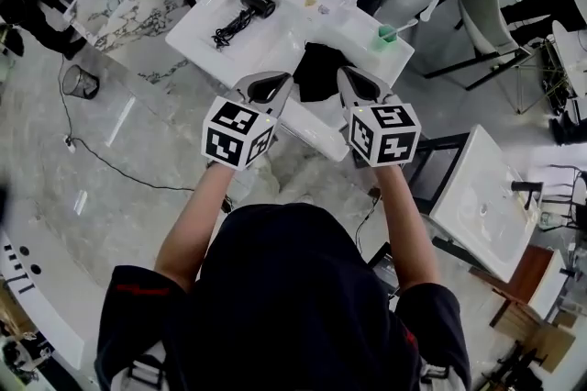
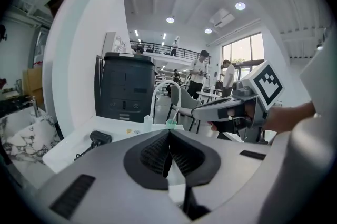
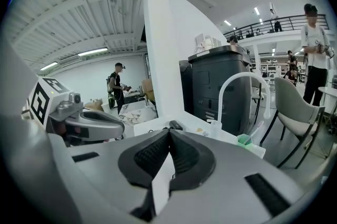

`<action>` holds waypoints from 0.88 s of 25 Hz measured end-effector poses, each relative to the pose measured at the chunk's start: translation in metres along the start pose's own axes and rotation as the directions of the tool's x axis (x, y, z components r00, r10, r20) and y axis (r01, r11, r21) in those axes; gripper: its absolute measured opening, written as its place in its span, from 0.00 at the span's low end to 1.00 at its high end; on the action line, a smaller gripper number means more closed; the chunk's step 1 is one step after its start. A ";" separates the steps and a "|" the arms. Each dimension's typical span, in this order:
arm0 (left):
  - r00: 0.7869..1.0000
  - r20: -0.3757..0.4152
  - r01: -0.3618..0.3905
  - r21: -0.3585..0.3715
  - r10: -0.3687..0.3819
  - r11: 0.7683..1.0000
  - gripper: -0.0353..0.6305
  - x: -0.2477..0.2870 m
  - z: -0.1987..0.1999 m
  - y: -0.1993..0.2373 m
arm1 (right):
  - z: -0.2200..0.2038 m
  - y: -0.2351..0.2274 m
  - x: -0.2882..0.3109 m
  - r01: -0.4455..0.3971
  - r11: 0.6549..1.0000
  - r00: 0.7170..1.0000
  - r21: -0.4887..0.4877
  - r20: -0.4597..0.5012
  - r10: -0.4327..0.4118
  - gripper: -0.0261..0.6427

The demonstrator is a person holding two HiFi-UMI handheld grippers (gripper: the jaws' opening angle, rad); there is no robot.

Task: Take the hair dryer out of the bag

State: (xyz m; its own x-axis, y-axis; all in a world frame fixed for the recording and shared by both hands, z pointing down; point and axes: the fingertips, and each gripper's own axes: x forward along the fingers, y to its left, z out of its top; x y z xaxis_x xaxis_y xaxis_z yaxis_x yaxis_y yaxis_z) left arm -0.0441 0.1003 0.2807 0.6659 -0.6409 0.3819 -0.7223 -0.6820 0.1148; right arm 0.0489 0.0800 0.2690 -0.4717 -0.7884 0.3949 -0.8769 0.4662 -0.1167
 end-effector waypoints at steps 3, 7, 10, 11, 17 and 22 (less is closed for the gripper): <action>0.999 0.039 -0.017 0.006 0.017 1.000 0.08 -0.012 0.011 -0.013 | 0.008 0.009 -0.016 -0.012 1.000 0.999 -0.011 0.036 0.012 0.09; 0.997 0.070 -0.029 0.005 0.029 1.000 0.08 -0.024 0.018 -0.029 | 0.015 0.018 -0.037 -0.028 0.999 0.997 -0.026 0.075 0.030 0.09; 0.996 0.085 -0.039 0.005 0.039 0.999 0.08 -0.031 0.021 -0.040 | 0.020 0.022 -0.053 -0.036 0.999 0.994 -0.035 0.098 0.039 0.09; 0.995 0.090 -0.044 0.008 0.043 0.999 0.08 -0.033 0.022 -0.043 | 0.021 0.024 -0.057 -0.037 0.999 0.994 -0.039 0.105 0.041 0.09; 0.991 0.119 -0.069 0.019 0.067 0.997 0.08 -0.046 0.024 -0.059 | 0.022 0.030 -0.078 -0.042 0.998 0.990 -0.047 0.133 0.048 0.09; 0.987 0.136 -0.086 0.036 0.080 0.996 0.08 -0.054 0.027 -0.072 | 0.024 0.036 -0.093 -0.052 0.997 0.985 -0.050 0.162 0.059 0.09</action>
State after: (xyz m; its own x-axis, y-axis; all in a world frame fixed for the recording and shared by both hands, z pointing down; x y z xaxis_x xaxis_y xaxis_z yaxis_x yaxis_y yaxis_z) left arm -0.0229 0.1745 0.2266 0.6251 -0.7356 0.2612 -0.7696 -0.6366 0.0490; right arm 0.0596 0.1608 0.2064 -0.5315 -0.8140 0.2344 -0.8457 0.5258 -0.0916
